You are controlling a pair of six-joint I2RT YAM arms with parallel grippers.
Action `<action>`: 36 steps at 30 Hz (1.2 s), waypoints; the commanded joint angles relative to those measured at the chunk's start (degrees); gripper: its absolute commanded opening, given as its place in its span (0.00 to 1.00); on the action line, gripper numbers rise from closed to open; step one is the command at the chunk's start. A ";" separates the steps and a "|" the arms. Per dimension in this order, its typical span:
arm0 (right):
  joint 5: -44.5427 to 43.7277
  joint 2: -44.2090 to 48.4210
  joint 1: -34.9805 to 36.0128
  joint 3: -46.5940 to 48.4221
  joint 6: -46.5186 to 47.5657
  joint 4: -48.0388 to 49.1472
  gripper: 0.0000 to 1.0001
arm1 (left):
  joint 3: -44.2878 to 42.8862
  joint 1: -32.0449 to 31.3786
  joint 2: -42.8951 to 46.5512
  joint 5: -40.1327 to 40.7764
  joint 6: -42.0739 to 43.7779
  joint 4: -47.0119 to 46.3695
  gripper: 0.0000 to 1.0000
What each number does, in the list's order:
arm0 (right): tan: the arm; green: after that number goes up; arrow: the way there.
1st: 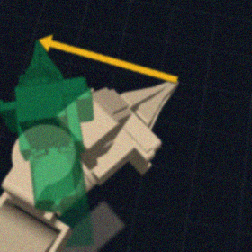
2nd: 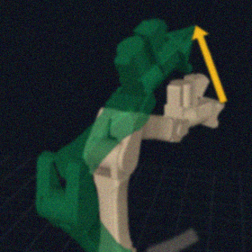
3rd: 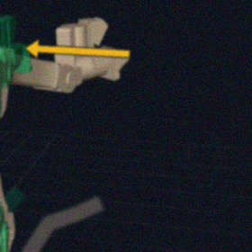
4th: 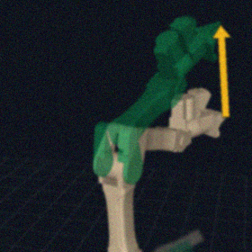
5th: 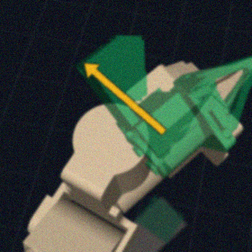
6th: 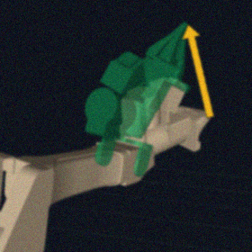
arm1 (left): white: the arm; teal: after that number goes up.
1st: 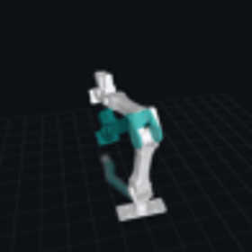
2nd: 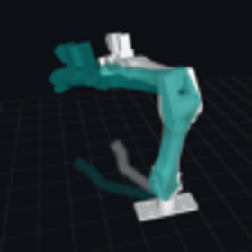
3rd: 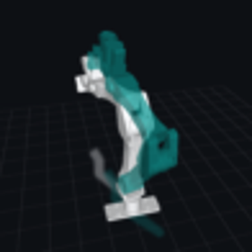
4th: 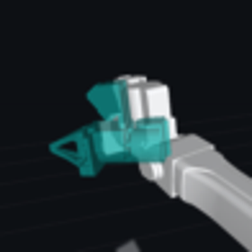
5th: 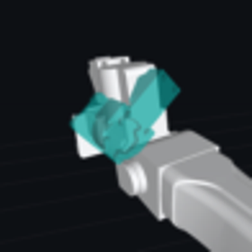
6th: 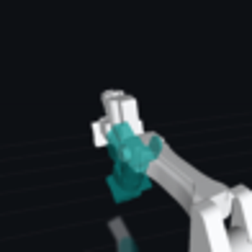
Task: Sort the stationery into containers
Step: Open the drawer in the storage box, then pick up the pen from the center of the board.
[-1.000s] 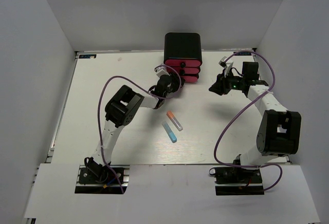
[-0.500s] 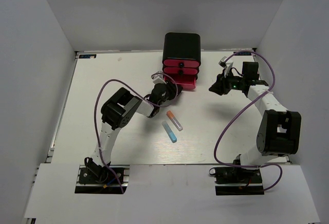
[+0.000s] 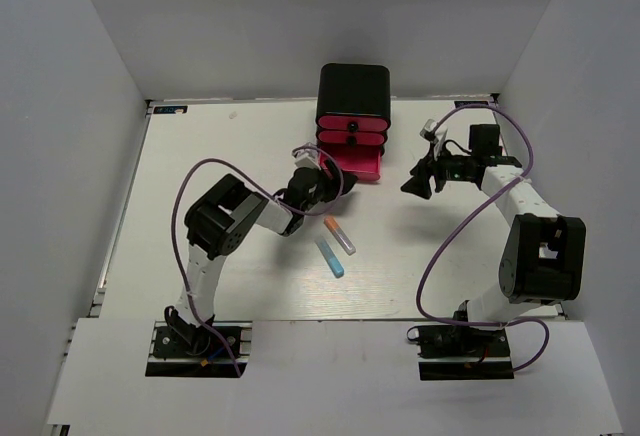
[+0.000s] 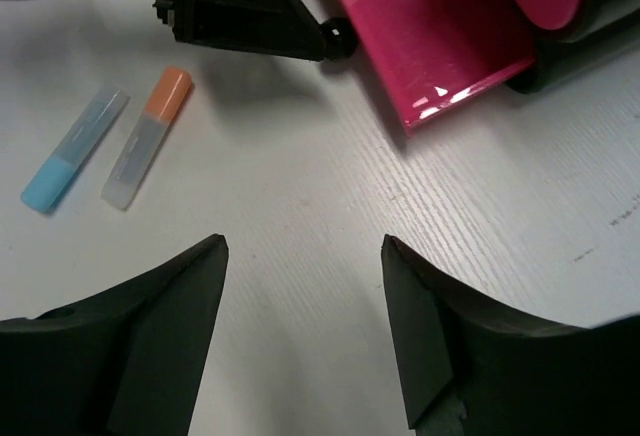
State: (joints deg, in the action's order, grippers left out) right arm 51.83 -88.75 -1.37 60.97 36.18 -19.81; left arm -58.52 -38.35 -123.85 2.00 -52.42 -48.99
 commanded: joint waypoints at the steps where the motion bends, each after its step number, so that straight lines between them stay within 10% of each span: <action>1: 5.73 1.56 0.66 0.73 10.11 -7.34 0.70 | 3.49 0.03 7.47 -2.78 3.02 0.66 0.76; 8: 7.93 2.18 3.91 1.96 17.34 -14.54 0.73 | 14.03 0.03 18.10 -4.02 6.63 1.52 0.76; 10: 7.76 2.35 4.96 1.52 18.48 -14.99 0.90 | 18.78 0.55 23.99 -3.41 8.56 3.46 0.76; 12: 13.24 2.18 4.36 -0.93 4.72 -5.99 0.90 | 22.48 1.43 30.56 -1.84 9.18 9.48 0.76; 17: 16.02 -4.32 9.95 6.96 7.39 -18.66 0.90 | 26.52 1.96 44.35 6.78 7.07 27.53 1.00; 20: 5.77 2.32 15.14 -0.65 5.13 -9.48 0.84 | 29.25 1.96 50.53 10.38 2.79 34.48 1.00; 24: -6.64 7.80 22.44 -8.85 -3.99 2.14 0.36 | 34.08 1.96 60.10 10.39 1.19 35.36 1.00; 36: -41.76 -1.68 41.87 -4.04 -26.16 10.94 0.62 | 36.28 1.43 77.51 13.90 -7.69 59.70 0.94</action>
State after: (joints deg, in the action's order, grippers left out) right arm 23.94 -87.46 37.87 52.66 17.34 -12.12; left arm -23.40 -36.60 -51.33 13.61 -57.23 3.92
